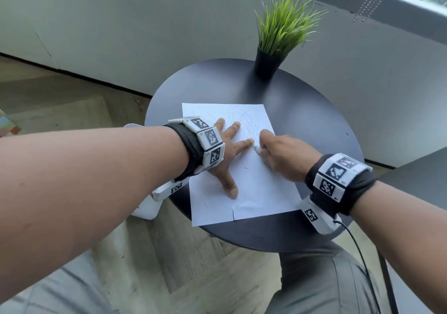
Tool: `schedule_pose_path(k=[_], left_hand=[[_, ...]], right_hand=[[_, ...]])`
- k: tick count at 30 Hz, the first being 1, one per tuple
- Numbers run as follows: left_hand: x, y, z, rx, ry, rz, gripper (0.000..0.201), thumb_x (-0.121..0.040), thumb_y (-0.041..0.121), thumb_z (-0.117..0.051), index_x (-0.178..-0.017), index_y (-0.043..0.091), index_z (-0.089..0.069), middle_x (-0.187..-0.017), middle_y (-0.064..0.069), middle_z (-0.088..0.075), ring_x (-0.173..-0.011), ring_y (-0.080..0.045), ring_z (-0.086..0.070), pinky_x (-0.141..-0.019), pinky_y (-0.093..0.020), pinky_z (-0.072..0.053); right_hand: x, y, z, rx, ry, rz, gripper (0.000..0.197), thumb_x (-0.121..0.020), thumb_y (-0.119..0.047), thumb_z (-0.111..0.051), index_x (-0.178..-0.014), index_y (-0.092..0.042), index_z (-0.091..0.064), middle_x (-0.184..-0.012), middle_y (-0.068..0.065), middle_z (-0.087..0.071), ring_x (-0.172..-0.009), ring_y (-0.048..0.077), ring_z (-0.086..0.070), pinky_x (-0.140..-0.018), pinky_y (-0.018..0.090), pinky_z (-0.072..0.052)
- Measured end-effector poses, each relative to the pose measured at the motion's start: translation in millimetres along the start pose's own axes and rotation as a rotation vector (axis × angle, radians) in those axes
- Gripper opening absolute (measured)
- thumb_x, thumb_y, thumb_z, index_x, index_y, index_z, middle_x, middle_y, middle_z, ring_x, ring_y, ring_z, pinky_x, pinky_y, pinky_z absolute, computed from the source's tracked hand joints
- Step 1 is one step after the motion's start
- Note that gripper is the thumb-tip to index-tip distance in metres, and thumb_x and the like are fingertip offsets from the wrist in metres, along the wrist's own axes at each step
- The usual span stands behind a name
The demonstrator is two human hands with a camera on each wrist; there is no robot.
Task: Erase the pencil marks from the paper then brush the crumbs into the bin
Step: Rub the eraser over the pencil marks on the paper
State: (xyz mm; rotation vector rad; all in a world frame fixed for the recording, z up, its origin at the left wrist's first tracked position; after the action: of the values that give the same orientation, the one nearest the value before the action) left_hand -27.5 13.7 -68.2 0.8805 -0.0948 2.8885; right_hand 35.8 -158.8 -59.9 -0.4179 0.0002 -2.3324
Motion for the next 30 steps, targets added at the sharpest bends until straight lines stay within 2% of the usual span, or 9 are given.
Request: schedule_pose_path(k=[3,5,8,10,12,17,22,26,30], left_hand=[[1.5,-0.6,-0.3,0.011,-0.007,-0.002,0.142,-0.055,0.086,-0.071,-0.156,0.042,0.019,-0.166,-0.006,0.026,-0.150,-0.046,0.020,-0.114,-0.073,-0.013],[1.2,-0.1,1.4,0.017,-0.012,0.001,0.142,-0.055,0.086,-0.071,-0.155,0.043,0.020,-0.165,-0.005,0.026,-0.150,-0.045,0.020,-0.113,-0.073,-0.012],[3.5,0.2,2.6,0.011,-0.010,0.001,0.142,-0.056,0.087,-0.071,-0.155,0.043,0.020,-0.166,-0.004,0.025,-0.150,-0.045,0.019,-0.113,-0.073,-0.014],[5.2,0.4,1.9,0.013,-0.012,0.005,0.141,-0.057,0.085,-0.071,-0.156,0.042,0.020,-0.166,-0.004,0.026,-0.150,-0.044,0.019,-0.114,-0.072,-0.013],[5.0,1.1,1.8,0.013,-0.011,0.008,0.141,-0.057,0.085,-0.071,-0.156,0.042,0.020,-0.166,-0.004,0.026,-0.150,-0.044,0.019,-0.115,-0.071,-0.012],[4.8,1.4,2.9,0.015,-0.009,0.008,0.141,-0.057,0.085,-0.072,-0.156,0.043,0.019,-0.166,-0.004,0.025,-0.151,-0.044,0.019,-0.114,-0.071,-0.013],[3.8,0.0,1.4,0.011,-0.007,0.004,0.141,-0.056,0.087,-0.071,-0.156,0.042,0.020,-0.166,-0.004,0.026,-0.151,-0.044,0.019,-0.115,-0.070,-0.013],[9.1,1.4,0.5,0.022,0.002,-0.004,0.135,-0.061,0.088,-0.066,-0.156,0.043,0.019,-0.166,-0.002,0.026,-0.152,-0.040,0.018,-0.114,-0.070,-0.014],[16.7,-15.0,-5.2,0.023,0.060,-0.040,0.126,-0.061,0.094,-0.058,-0.156,0.048,0.010,-0.168,0.003,0.019,-0.154,-0.029,0.011,-0.114,-0.072,-0.017]], right_hand=[[19.1,-18.2,-6.9,-0.037,-0.138,0.186,0.027,-0.100,-0.046,-0.039,-0.108,-0.020,-0.042,-0.089,0.002,-0.059,-0.077,0.027,-0.052,-0.070,0.038,-0.047],[21.3,-9.7,-3.4,-0.092,-0.151,0.109,0.027,-0.097,-0.049,-0.040,-0.103,-0.023,-0.045,-0.090,0.004,-0.062,-0.079,0.027,-0.055,-0.072,0.037,-0.048],[18.8,4.4,-0.8,-0.098,-0.012,-0.028,0.027,-0.099,-0.048,-0.040,-0.095,-0.021,-0.040,-0.080,0.006,-0.057,-0.075,0.033,-0.054,-0.067,0.040,-0.047],[26.5,-6.1,-5.3,-0.036,-0.044,0.082,0.024,-0.101,-0.042,-0.040,-0.098,-0.018,-0.039,-0.081,0.003,-0.056,-0.076,0.033,-0.053,-0.064,0.038,-0.041],[36.9,-16.4,-11.6,-0.053,-0.150,0.197,0.020,-0.099,-0.040,-0.043,-0.103,-0.021,-0.043,-0.088,0.001,-0.059,-0.081,0.028,-0.055,-0.069,0.036,-0.043],[26.6,5.6,-0.8,-0.091,0.005,-0.012,0.026,-0.100,-0.046,-0.042,-0.094,-0.021,-0.039,-0.082,0.005,-0.059,-0.075,0.033,-0.054,-0.067,0.041,-0.048],[42.1,-30.2,-13.5,-0.048,-0.157,0.243,0.022,-0.099,-0.045,-0.041,-0.101,-0.022,-0.043,-0.092,0.004,-0.062,-0.082,0.028,-0.055,-0.072,0.039,-0.047],[18.3,1.5,-2.8,-0.212,-0.061,-0.058,0.026,-0.095,-0.055,-0.049,-0.094,-0.029,-0.045,-0.085,0.001,-0.062,-0.079,0.023,-0.058,-0.072,0.038,-0.050],[14.9,13.4,-5.3,-0.183,-0.048,-0.123,0.027,-0.095,-0.056,-0.045,-0.090,-0.030,-0.043,-0.085,0.002,-0.062,-0.077,0.023,-0.059,-0.075,0.043,-0.052]])
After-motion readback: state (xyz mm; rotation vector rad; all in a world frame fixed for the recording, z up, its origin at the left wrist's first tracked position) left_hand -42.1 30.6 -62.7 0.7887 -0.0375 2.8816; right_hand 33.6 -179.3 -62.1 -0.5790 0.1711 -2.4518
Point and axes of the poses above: each hand's wrist, its own x-axis away from the middle knuckle, its own z-axis out of the back of the hand, y = z × x, the point moved 1 cm from there along -x, towards the middle knuckle
